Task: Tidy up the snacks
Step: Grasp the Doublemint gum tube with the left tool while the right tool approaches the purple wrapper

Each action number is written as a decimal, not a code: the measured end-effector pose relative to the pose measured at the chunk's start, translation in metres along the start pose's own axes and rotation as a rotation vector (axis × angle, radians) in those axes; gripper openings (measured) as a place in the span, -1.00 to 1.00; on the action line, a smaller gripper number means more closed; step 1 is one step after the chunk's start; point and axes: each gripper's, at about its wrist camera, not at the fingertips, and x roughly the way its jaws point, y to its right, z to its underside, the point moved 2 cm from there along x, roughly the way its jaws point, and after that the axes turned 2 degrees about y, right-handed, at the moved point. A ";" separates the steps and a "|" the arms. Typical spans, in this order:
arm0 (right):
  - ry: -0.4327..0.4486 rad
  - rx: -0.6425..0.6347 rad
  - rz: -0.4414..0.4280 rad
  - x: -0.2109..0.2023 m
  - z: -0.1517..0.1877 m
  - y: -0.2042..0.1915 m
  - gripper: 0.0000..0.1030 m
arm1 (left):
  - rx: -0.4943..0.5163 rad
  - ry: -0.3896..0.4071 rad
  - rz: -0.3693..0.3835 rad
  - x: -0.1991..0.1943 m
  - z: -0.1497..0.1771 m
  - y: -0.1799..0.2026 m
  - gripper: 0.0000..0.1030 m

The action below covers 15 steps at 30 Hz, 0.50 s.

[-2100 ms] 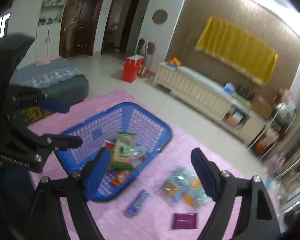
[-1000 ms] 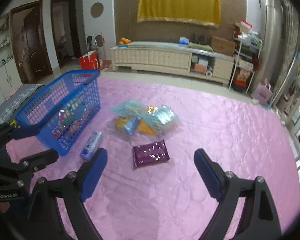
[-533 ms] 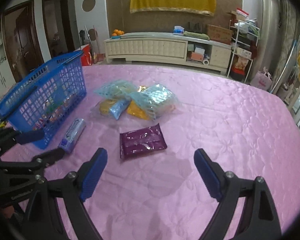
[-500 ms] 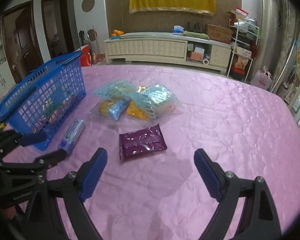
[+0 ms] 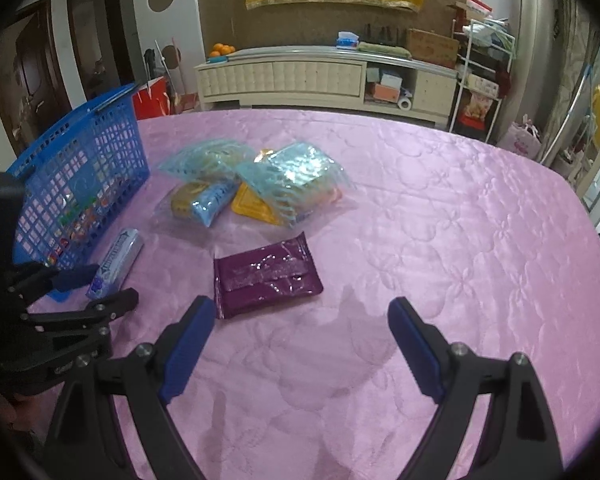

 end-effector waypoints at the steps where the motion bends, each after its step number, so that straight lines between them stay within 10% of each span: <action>1: -0.001 0.001 -0.002 0.000 0.000 0.000 0.77 | -0.008 -0.006 0.004 0.001 -0.001 0.000 -0.08; 5: -0.019 0.013 -0.006 0.004 0.002 0.002 0.77 | -0.023 -0.005 0.045 0.001 0.000 0.002 -0.39; 15: -0.090 0.064 -0.073 0.016 0.005 0.007 0.77 | -0.064 0.012 0.070 -0.012 0.001 0.000 -0.42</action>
